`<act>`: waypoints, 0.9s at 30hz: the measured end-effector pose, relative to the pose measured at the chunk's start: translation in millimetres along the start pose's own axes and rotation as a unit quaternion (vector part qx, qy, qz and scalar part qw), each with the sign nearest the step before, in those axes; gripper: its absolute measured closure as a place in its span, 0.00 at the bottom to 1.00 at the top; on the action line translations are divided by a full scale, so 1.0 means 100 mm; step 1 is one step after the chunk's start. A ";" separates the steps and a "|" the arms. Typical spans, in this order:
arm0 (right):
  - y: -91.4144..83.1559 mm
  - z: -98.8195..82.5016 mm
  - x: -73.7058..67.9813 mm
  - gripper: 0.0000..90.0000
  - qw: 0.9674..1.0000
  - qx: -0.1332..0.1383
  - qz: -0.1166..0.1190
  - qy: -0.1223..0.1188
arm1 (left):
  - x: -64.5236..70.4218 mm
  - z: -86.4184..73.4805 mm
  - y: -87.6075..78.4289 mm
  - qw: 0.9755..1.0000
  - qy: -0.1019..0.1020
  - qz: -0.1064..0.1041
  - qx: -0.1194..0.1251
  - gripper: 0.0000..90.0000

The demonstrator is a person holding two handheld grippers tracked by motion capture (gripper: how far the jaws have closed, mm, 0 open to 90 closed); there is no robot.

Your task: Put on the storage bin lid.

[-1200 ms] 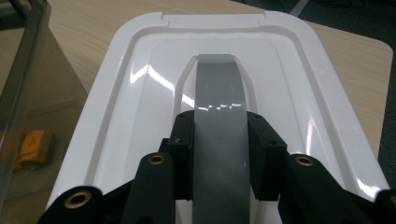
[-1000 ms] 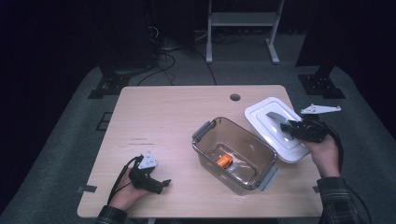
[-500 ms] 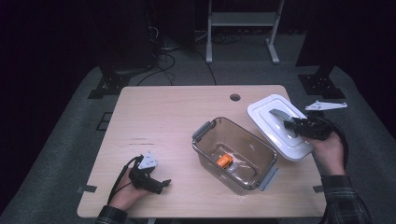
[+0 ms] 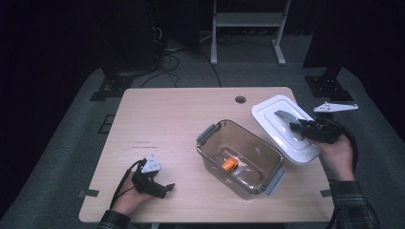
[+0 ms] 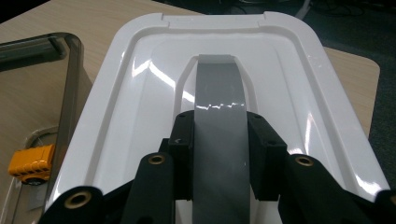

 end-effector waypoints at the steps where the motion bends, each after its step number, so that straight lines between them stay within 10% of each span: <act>1: -0.01 0.01 -0.01 0.74 1.000 0.000 0.000 0.001 | 0.00 0.00 0.00 1.000 0.000 0.000 0.000 0.00; 27: -0.10 0.03 -0.37 0.74 1.000 0.009 0.025 -0.008 | 0.00 0.00 0.00 1.000 0.002 -0.001 -0.003 0.00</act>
Point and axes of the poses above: each handheld gripper's, and its own axes: y roughly forward along the jaws, z roughly out of its top, x roughly to its right, the point moved 2 cm from there along y, roughly forward along the jaws, and after that the axes turned 1 degree about -z, right-handed, at the moved point
